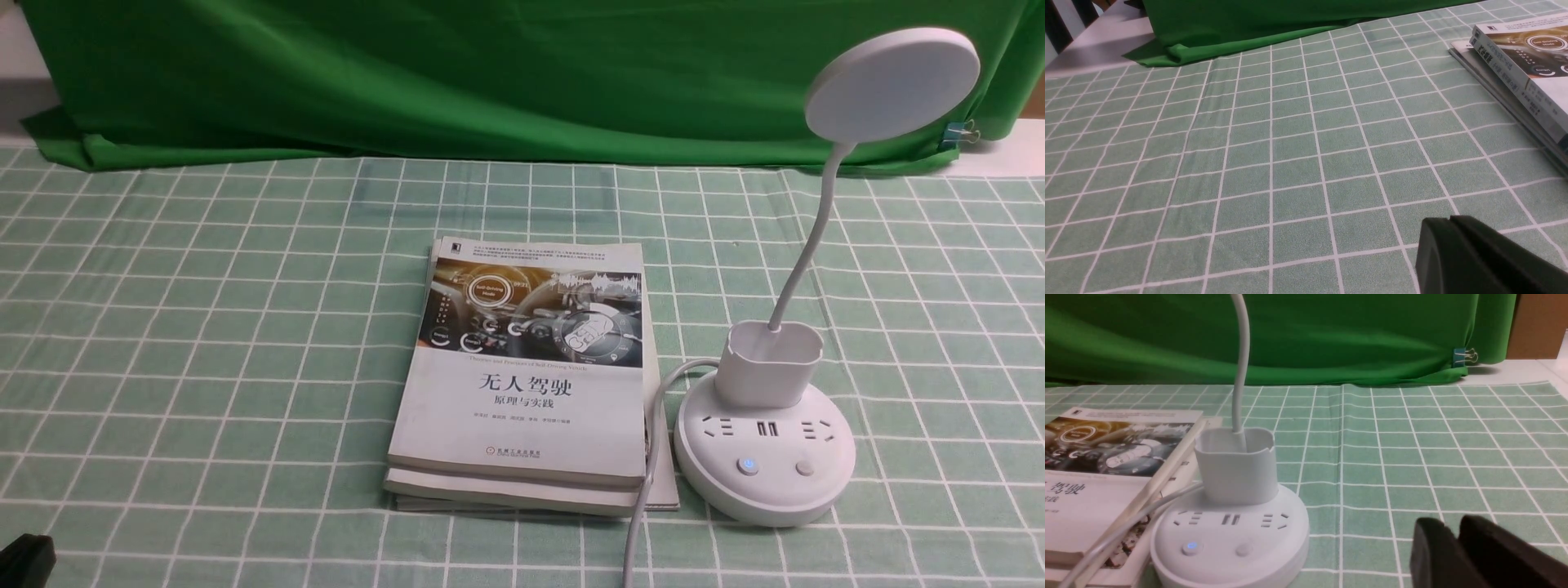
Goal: Turn off the desk lamp on the blue coffee tablecloth by hand.
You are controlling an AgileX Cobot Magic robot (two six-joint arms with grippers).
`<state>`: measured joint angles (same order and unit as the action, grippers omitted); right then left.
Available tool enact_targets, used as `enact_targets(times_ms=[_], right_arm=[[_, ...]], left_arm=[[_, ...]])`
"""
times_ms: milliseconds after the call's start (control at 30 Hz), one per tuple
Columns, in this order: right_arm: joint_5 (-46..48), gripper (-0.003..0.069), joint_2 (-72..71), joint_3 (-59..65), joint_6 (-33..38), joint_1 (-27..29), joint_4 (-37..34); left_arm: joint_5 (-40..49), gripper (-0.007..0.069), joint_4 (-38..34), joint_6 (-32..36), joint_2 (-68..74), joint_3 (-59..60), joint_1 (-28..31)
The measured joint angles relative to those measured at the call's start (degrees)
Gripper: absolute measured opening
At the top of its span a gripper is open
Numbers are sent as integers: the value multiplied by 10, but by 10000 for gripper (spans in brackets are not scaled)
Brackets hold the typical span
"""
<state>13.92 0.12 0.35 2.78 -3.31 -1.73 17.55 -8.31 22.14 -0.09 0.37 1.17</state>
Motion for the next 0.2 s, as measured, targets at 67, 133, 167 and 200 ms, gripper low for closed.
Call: enact_targets(times_ms=[67,133,167,200], right_arm=[[0,106,0,0,0,0,0],[0,108,0,0,0,0,0],[0,111,0,0,0,0,0],[0,113,0,0,0,0,0]], left_arm=[[0,0,0,0,0,0,0],[0,0,0,0,0,0,0],[0,0,0,0,0,0,0],[0,0,0,0,0,0,0]])
